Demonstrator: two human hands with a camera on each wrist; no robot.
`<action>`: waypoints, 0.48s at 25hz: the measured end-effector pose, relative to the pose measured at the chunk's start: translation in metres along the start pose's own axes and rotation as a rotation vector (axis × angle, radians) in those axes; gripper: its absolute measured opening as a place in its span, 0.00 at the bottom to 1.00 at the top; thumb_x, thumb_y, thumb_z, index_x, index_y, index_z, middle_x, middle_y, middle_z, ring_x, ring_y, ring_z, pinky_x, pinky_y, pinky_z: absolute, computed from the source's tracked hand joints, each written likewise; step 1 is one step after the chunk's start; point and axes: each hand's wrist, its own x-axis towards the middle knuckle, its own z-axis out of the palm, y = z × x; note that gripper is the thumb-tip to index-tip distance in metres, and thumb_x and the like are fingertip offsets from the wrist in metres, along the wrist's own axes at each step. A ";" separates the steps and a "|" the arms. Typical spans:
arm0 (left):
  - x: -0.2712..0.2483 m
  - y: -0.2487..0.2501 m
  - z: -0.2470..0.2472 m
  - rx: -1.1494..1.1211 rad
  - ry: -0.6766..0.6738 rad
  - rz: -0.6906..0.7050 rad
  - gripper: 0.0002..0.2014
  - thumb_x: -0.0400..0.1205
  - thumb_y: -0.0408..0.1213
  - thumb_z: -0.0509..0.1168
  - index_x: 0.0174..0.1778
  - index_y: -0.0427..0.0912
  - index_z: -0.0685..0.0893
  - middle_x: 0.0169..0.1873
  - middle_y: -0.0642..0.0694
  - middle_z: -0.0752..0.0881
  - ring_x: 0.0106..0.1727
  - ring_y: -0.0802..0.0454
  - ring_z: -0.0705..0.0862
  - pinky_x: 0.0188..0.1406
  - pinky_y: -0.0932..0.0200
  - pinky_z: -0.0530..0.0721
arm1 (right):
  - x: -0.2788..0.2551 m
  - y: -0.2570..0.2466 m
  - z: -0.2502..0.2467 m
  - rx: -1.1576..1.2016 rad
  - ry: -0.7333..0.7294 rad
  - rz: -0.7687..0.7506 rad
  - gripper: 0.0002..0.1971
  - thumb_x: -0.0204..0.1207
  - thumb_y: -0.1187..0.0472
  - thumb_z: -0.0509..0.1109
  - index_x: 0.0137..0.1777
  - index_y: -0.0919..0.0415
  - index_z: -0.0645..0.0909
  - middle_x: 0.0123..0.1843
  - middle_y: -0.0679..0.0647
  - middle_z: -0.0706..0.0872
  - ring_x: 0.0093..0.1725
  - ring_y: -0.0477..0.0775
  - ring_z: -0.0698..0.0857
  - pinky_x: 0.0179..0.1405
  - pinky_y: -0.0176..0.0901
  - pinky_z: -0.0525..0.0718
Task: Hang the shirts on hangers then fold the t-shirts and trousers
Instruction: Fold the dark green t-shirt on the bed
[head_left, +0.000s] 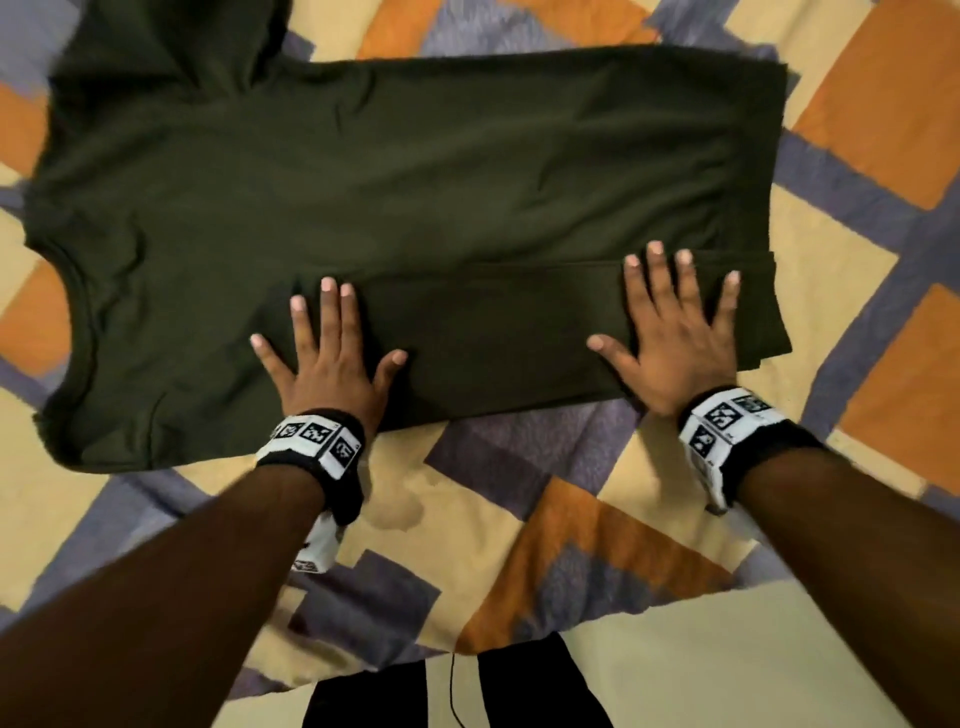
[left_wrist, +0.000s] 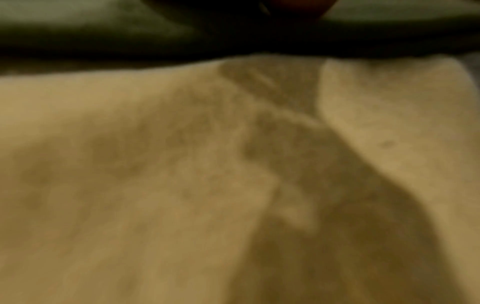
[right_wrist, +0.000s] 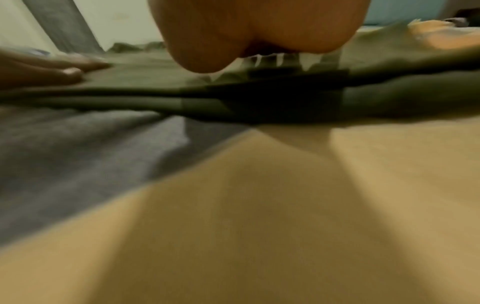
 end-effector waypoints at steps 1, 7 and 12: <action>-0.001 0.005 0.003 0.000 0.003 0.053 0.39 0.80 0.66 0.38 0.83 0.49 0.36 0.83 0.52 0.38 0.84 0.48 0.37 0.73 0.29 0.30 | 0.001 -0.034 0.004 0.007 0.052 -0.064 0.42 0.77 0.30 0.47 0.85 0.55 0.51 0.86 0.53 0.53 0.85 0.59 0.54 0.78 0.71 0.43; -0.007 -0.007 0.026 0.011 0.006 0.281 0.34 0.81 0.57 0.35 0.82 0.46 0.38 0.81 0.52 0.37 0.84 0.52 0.43 0.79 0.47 0.34 | 0.009 -0.166 0.028 0.088 0.075 -0.250 0.36 0.80 0.35 0.50 0.84 0.52 0.56 0.86 0.50 0.56 0.84 0.59 0.57 0.79 0.68 0.50; -0.007 -0.153 0.022 0.108 0.026 0.346 0.36 0.80 0.63 0.37 0.81 0.51 0.38 0.82 0.53 0.42 0.84 0.50 0.45 0.79 0.47 0.37 | 0.015 -0.152 0.020 0.045 0.002 -0.253 0.39 0.78 0.33 0.48 0.85 0.51 0.49 0.87 0.50 0.51 0.84 0.61 0.53 0.79 0.70 0.48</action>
